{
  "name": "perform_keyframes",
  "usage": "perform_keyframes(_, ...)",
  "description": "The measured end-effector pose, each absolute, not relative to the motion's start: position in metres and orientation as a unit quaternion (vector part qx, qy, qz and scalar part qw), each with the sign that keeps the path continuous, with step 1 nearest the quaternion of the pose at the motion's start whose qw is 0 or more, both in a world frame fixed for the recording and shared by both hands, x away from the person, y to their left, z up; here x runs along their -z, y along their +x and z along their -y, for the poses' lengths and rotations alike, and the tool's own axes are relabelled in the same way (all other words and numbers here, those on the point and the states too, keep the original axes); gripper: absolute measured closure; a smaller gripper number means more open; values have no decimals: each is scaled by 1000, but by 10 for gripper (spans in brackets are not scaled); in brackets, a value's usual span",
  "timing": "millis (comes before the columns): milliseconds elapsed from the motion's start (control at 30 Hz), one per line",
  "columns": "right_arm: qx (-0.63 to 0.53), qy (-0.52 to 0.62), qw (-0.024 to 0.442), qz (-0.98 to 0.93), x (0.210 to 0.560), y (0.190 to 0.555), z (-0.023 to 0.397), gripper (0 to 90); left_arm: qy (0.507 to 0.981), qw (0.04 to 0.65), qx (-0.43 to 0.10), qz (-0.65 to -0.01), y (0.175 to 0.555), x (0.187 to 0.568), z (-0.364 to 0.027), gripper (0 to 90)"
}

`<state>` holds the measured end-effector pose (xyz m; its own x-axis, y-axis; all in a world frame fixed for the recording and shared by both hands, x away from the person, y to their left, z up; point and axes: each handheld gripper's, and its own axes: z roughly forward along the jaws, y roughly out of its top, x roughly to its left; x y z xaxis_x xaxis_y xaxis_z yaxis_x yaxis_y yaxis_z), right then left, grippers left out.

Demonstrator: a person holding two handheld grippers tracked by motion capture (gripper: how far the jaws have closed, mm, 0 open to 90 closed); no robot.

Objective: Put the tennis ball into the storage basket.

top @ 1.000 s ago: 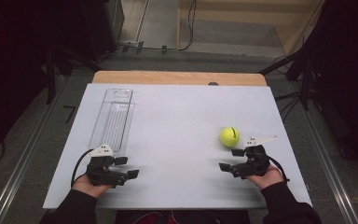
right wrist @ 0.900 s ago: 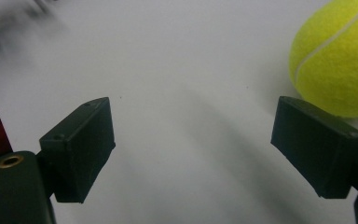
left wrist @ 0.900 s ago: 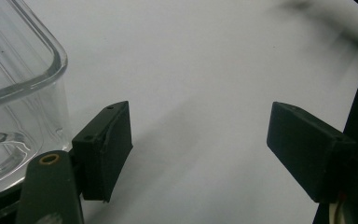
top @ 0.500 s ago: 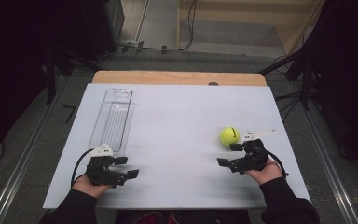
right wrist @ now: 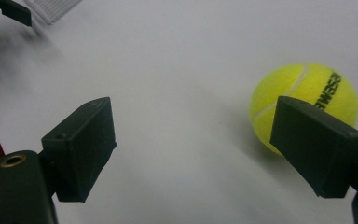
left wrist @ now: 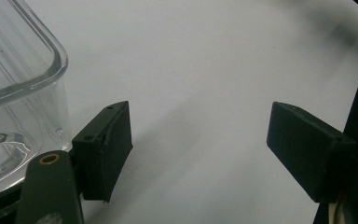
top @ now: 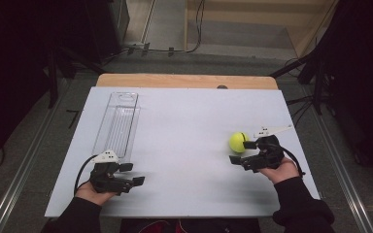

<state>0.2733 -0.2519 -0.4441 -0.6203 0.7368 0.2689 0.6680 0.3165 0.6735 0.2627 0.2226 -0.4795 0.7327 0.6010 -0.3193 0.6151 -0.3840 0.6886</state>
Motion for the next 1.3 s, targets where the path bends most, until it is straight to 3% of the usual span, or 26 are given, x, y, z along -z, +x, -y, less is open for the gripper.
perform_keyframes(1300, -384, 470, 92, -789, 427, 334, 270, 122, 833, 416, 10, -364, 263, 480, -223, 225)
